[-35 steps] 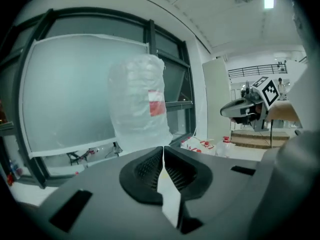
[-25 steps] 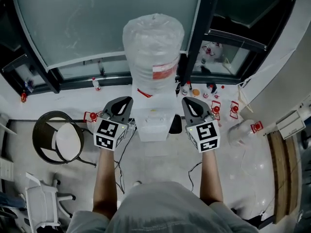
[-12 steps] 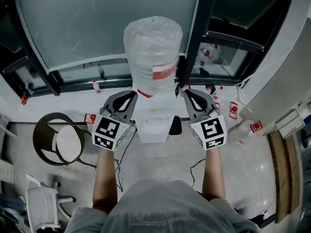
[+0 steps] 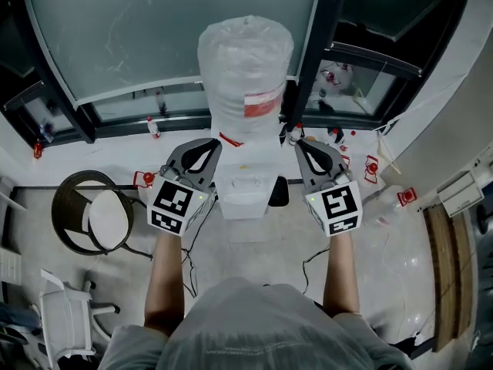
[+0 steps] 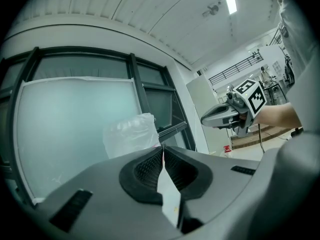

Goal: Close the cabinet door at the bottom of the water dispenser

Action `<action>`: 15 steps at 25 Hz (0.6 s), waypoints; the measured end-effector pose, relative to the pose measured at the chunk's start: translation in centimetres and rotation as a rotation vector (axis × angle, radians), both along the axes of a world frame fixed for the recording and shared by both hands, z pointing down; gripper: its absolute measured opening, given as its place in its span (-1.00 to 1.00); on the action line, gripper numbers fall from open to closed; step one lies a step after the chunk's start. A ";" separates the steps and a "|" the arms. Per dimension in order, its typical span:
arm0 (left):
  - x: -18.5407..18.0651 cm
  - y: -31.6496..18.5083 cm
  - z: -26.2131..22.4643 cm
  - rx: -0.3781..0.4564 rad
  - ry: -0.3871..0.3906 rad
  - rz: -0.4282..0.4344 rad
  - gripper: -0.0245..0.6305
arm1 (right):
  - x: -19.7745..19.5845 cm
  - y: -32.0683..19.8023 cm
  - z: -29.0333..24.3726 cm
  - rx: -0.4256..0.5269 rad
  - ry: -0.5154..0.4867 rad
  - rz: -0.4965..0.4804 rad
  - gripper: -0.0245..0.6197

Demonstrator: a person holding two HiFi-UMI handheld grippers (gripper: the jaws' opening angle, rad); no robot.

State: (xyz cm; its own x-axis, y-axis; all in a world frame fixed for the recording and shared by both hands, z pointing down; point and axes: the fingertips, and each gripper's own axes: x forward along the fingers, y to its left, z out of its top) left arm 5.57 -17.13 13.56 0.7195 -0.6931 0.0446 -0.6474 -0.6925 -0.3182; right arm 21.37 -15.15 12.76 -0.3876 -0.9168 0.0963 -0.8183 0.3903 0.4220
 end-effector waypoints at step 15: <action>1.3 -0.9 1.8 -0.040 -0.027 -0.006 -0.84 | 0.2 -0.9 1.3 -0.033 0.034 -0.036 -0.84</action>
